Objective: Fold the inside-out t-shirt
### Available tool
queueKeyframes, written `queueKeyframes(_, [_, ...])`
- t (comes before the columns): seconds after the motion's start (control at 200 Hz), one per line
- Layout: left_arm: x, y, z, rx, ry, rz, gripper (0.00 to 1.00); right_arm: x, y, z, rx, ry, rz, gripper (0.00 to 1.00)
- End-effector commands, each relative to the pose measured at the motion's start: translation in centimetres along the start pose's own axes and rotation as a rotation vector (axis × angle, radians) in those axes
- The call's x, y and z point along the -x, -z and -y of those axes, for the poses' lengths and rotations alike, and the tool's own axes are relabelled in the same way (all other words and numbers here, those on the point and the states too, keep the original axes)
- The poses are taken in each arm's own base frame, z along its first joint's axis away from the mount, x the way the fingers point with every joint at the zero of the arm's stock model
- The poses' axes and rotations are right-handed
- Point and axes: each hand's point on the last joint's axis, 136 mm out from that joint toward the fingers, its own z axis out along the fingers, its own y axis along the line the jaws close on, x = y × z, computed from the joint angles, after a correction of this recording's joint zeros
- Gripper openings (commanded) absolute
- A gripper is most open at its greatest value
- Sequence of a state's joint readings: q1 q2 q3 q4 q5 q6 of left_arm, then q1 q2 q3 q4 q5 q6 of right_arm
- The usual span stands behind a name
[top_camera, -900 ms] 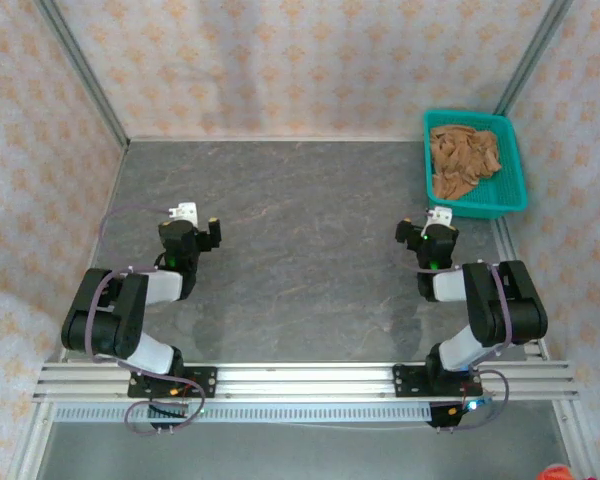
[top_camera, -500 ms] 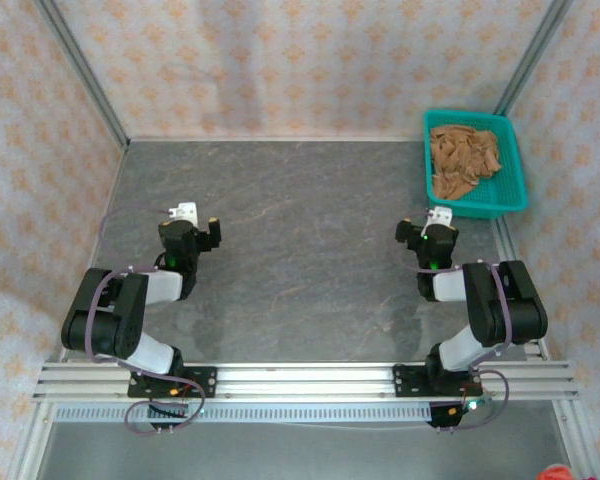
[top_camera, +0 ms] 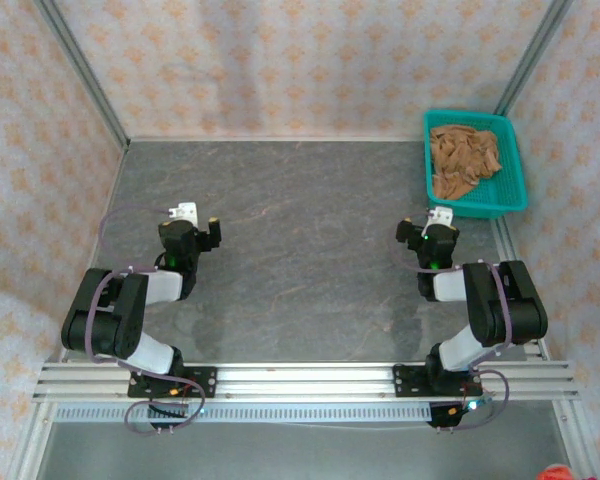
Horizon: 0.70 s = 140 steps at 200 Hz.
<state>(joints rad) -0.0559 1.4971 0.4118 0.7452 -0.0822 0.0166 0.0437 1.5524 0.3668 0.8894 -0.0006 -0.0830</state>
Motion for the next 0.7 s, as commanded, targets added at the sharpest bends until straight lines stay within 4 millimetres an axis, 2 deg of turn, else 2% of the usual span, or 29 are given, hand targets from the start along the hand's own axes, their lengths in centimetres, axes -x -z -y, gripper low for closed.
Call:
queueKeyframes(0.0, [0.6,-0.3,-0.3,0.006,0.006,0.005,1.0,1.0,-0.1,0.0,0.004,-0.007,0.026,0.99])
queueKeyframes(0.58, [0.6,-0.3,-0.3,0.005,0.005,0.005,1.0,1.1,0.0,0.3,-0.021,-0.01,0.035,0.99])
queueKeyframes(0.661, [1.7,0.5,0.0,0.007,-0.019,-0.011,1.0,2.8,1.3,0.9,-0.107,-0.009,0.11,0.99])
queueKeyframes(0.696, [3.1,1.5,-0.1,0.025,-0.022,-0.063,1.0,4.0,2.4,0.9,-0.144,0.01,0.125,0.99])
